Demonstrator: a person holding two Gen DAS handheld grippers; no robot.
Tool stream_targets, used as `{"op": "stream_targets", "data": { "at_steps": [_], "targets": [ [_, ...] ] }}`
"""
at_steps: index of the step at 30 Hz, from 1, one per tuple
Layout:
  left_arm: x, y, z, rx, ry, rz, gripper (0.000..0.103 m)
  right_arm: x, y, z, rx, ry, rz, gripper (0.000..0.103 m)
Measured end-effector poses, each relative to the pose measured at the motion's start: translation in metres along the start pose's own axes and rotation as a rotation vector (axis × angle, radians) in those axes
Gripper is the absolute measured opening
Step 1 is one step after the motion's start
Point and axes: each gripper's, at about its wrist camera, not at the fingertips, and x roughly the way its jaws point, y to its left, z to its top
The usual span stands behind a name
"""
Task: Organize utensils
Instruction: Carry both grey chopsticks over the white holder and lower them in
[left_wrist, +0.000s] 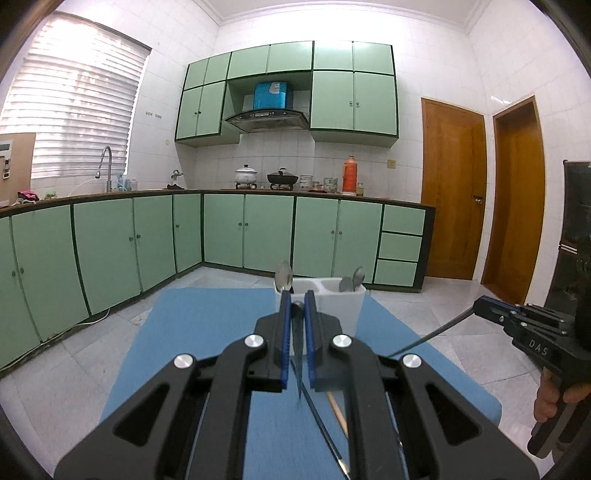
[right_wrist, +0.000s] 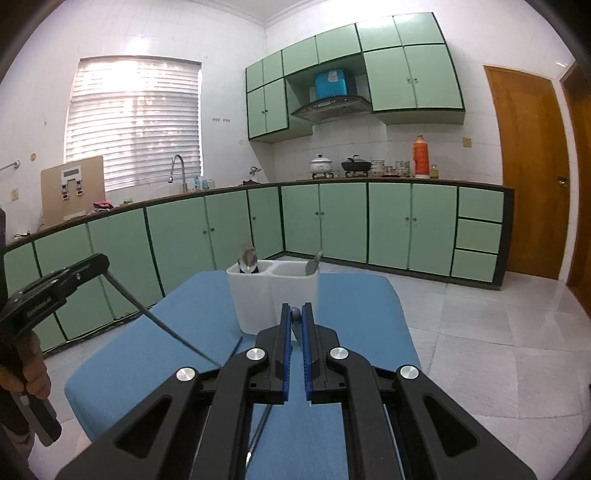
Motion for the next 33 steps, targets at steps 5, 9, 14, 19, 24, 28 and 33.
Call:
{"op": "stream_targets", "data": {
  "at_steps": [5, 9, 14, 19, 24, 28, 33],
  "targets": [
    [0.006, 0.002, 0.020, 0.018, -0.008, -0.005, 0.006, 0.012, 0.000, 0.021, -0.005, 0.027, 0.032, 0.006],
    [0.010, 0.004, 0.029, 0.017, -0.002, -0.022, 0.006, 0.017, 0.001, 0.035, -0.013, 0.033, 0.068, 0.006],
    [0.014, 0.007, 0.035, 0.005, -0.005, -0.043, 0.006, 0.020, 0.005, 0.050, -0.019, 0.030, 0.097, 0.006],
    [0.022, 0.010, 0.044, 0.008, -0.010, -0.059, 0.006, 0.024, 0.008, 0.064, -0.037, 0.036, 0.117, 0.006],
    [0.029, 0.012, 0.063, 0.005, -0.030, -0.079, 0.006, 0.027, 0.011, 0.081, -0.054, 0.025, 0.127, 0.006],
    [0.036, 0.007, 0.081, 0.010, -0.063, -0.091, 0.006, 0.029, 0.013, 0.102, -0.063, 0.002, 0.141, 0.006],
    [0.052, 0.002, 0.111, 0.010, -0.116, -0.090, 0.006, 0.034, 0.011, 0.137, -0.057, -0.044, 0.158, 0.006]
  ]
}}
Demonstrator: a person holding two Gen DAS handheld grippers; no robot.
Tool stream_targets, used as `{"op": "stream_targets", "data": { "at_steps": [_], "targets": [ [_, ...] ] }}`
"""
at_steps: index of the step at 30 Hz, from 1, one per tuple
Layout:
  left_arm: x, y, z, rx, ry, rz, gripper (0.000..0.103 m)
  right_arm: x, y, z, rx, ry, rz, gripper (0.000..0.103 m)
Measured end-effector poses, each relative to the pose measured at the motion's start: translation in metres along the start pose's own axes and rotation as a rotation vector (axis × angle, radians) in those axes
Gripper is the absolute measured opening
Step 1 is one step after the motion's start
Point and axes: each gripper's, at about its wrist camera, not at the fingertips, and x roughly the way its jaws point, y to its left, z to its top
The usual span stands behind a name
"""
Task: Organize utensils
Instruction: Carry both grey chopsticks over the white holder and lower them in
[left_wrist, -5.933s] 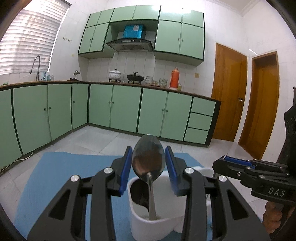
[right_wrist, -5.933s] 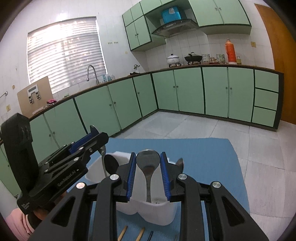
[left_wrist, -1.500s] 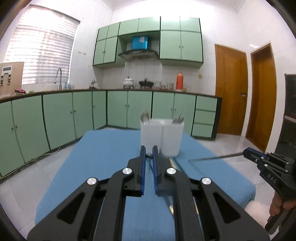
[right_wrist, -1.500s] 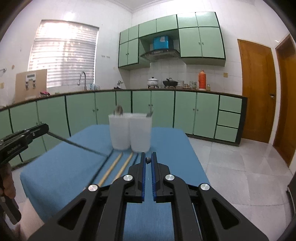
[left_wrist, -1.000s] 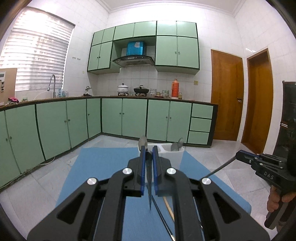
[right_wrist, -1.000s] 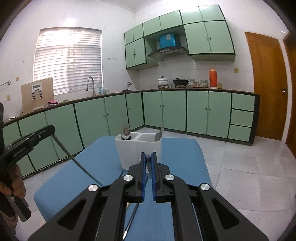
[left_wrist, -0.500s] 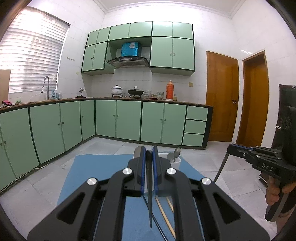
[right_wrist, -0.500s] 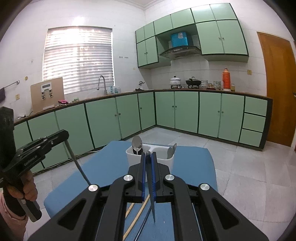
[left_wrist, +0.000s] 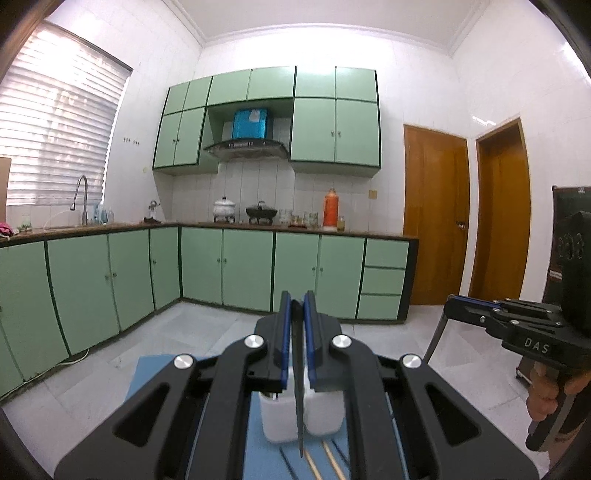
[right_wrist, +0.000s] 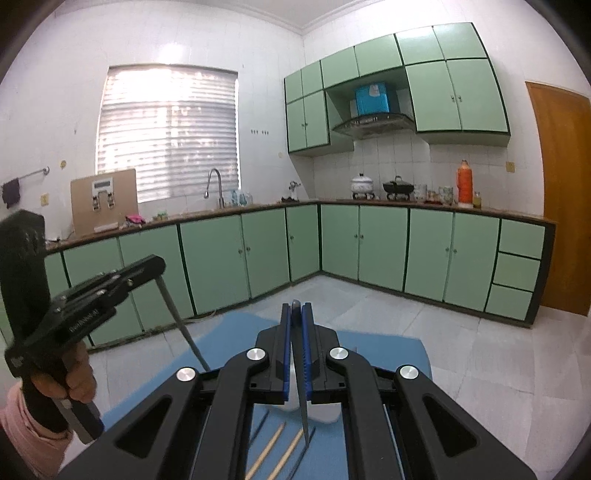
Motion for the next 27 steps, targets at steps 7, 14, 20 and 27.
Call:
{"op": "stream_targets", "data": {
  "at_steps": [7, 14, 20, 27],
  "targets": [
    [0.036, -0.003, 0.029, -0.004, -0.069, 0.004, 0.006, 0.024, -0.012, 0.047, 0.029, -0.056, 0.009, 0.006],
    [0.090, -0.002, 0.038, -0.011, -0.104, 0.021, 0.006, 0.074, -0.026, 0.070, 0.036, -0.064, -0.021, 0.006],
    [0.138, 0.006, 0.019, -0.022, -0.060, 0.027, 0.006, 0.121, -0.039, 0.051, 0.066, -0.013, -0.033, 0.005],
    [0.172, 0.020, -0.021, -0.034, 0.050, 0.034, 0.006, 0.156, -0.051, 0.012, 0.104, 0.062, -0.033, 0.006]
  ]
}}
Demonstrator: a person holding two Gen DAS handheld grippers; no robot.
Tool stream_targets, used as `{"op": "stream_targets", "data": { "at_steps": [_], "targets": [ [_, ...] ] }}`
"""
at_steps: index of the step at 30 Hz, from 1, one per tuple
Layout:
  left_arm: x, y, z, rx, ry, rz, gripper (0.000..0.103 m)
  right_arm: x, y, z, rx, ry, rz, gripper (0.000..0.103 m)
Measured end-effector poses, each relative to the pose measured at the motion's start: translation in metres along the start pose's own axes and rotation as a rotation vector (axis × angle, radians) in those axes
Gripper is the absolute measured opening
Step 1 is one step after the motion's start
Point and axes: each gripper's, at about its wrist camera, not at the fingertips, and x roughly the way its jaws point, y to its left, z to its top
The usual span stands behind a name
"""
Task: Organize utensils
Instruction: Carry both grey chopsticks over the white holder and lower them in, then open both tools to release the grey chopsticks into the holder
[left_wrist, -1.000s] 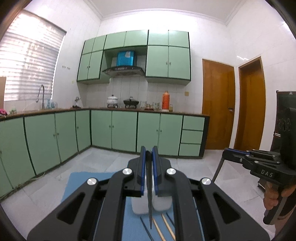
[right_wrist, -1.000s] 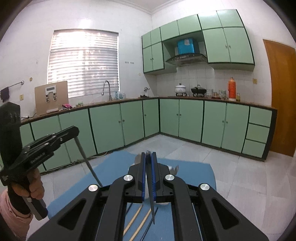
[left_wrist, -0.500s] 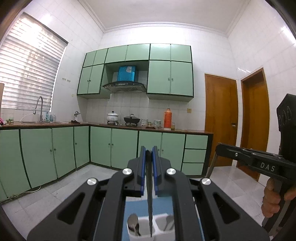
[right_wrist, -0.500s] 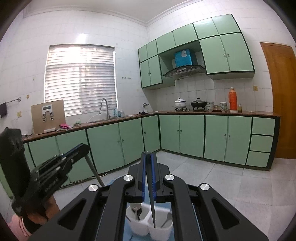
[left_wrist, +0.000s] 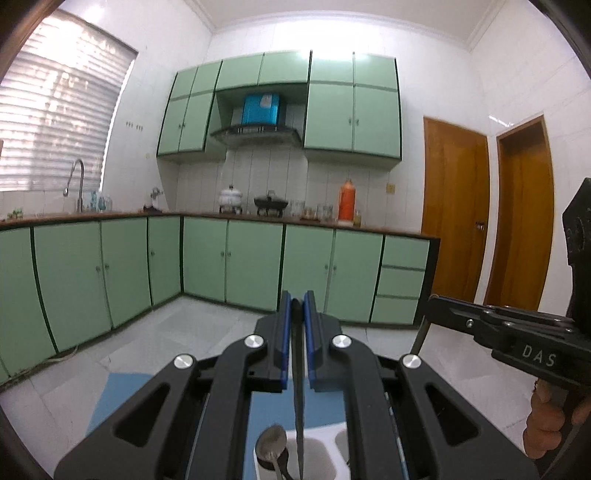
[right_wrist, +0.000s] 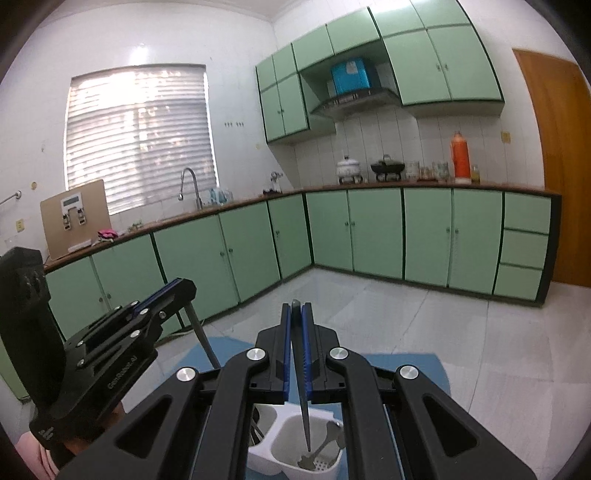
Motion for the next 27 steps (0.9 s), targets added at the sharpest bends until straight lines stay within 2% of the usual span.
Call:
{"op": "stream_targets", "data": {
  "at_steps": [10, 19, 20, 21, 23, 25, 27],
  "targets": [
    [0.014, 0.016, -0.035, -0.007, 0.090, 0.010, 0.006, 0.022, -0.013, -0.034, 0.037, 0.064, -0.012, 0.006],
    [0.010, 0.016, -0.035, -0.006, 0.096, 0.018, 0.008, 0.019, -0.012, -0.038, 0.026, 0.065, -0.036, 0.006],
    [0.008, 0.017, -0.034, -0.012, 0.097, 0.015, 0.014, 0.017, -0.012, -0.038, 0.024, 0.066, -0.041, 0.006],
    [0.005, 0.019, -0.033, -0.018, 0.096, 0.016, 0.026, 0.016, -0.013, -0.037, 0.023, 0.064, -0.051, 0.007],
    [-0.001, 0.019, -0.029, -0.032, 0.081, 0.022, 0.044, 0.009, -0.015, -0.036, 0.022, 0.050, -0.059, 0.012],
    [-0.007, 0.019, -0.027, -0.037, 0.071, 0.024, 0.049, 0.000, -0.018, -0.035, 0.024, 0.032, -0.073, 0.019],
    [-0.016, 0.021, -0.025, -0.039, 0.060, 0.027, 0.060, -0.011, -0.020, -0.036, 0.021, 0.016, -0.088, 0.028]
  ]
}}
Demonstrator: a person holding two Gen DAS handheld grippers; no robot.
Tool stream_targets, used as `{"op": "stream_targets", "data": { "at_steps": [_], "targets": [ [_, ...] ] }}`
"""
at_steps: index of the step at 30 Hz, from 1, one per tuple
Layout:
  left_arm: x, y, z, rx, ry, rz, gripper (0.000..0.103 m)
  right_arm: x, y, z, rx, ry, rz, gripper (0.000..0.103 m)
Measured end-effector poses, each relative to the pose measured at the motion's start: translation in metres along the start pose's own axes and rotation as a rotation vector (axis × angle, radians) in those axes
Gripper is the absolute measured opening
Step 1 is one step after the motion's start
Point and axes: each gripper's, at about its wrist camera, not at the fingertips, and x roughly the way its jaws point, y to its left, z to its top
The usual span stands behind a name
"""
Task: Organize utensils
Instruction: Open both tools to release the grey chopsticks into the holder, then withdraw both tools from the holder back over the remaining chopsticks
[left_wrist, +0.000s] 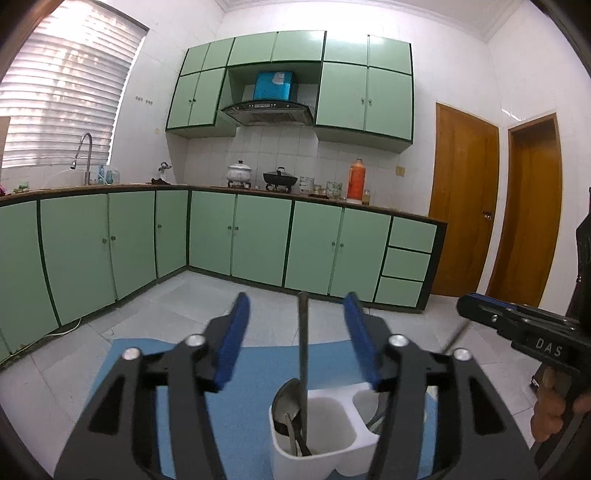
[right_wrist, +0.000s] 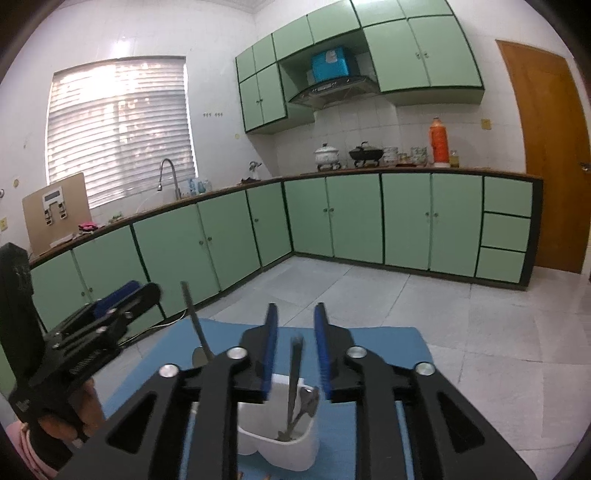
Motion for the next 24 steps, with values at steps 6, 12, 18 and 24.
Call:
{"op": "stream_targets", "data": {
  "at_steps": [6, 12, 18, 24],
  "targets": [
    [-0.038, 0.002, -0.005, -0.012, -0.036, 0.015, 0.082, -0.034, -0.004, -0.013, -0.011, -0.048, -0.055, 0.058],
    [-0.076, -0.002, -0.028, -0.005, -0.024, 0.020, 0.091, -0.066, -0.003, -0.041, 0.000, -0.072, -0.095, 0.079],
    [-0.108, -0.005, -0.064, 0.012, 0.041, 0.029, 0.095, -0.104, 0.004, -0.076, 0.016, -0.108, -0.110, 0.090],
    [-0.135, -0.001, -0.108, -0.012, 0.111, 0.045, 0.096, -0.124, 0.016, -0.115, -0.006, -0.095, -0.153, 0.092]
  ]
}}
